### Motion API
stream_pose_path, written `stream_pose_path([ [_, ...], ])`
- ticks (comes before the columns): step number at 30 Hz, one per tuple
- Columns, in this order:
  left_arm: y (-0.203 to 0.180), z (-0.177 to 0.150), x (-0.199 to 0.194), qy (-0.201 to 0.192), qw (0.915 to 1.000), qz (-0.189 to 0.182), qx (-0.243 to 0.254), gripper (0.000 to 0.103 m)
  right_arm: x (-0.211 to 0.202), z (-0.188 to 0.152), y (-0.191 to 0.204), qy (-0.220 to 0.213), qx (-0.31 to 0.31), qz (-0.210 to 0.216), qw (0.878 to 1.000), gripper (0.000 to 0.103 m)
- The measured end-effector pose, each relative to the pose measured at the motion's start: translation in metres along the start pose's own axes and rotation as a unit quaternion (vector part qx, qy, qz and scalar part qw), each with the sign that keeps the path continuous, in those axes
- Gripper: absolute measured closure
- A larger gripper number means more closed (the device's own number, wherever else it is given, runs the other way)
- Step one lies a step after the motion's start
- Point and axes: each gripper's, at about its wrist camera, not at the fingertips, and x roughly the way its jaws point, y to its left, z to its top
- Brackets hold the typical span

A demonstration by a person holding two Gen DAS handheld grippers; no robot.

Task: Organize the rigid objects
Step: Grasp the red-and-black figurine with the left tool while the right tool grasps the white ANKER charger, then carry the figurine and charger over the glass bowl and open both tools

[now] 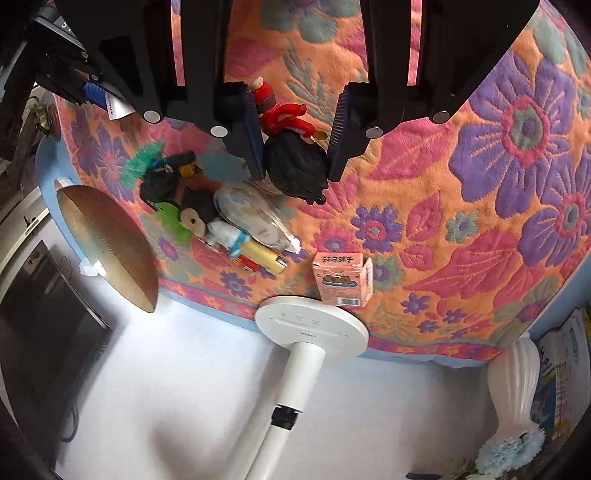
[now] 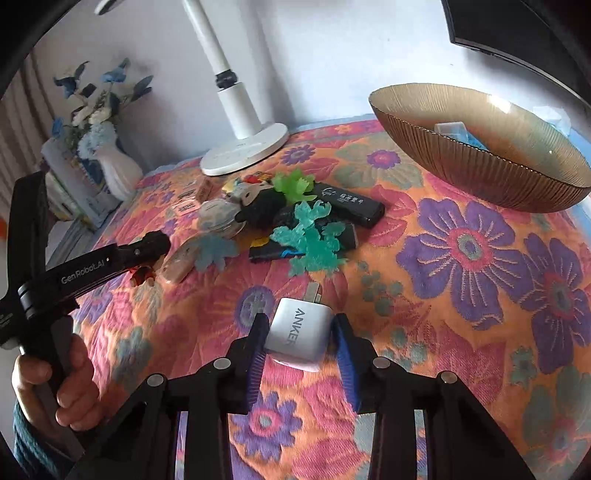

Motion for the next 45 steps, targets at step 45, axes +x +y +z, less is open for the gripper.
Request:
stream_pose_path([
  [45, -0.253, 0.059, 0.045, -0.008, 0.9778, -0.091, 0.189, 0.073, -0.082, 0.105, -0.148, -0.065, 0.064, -0.143, 0.986, 0.077],
])
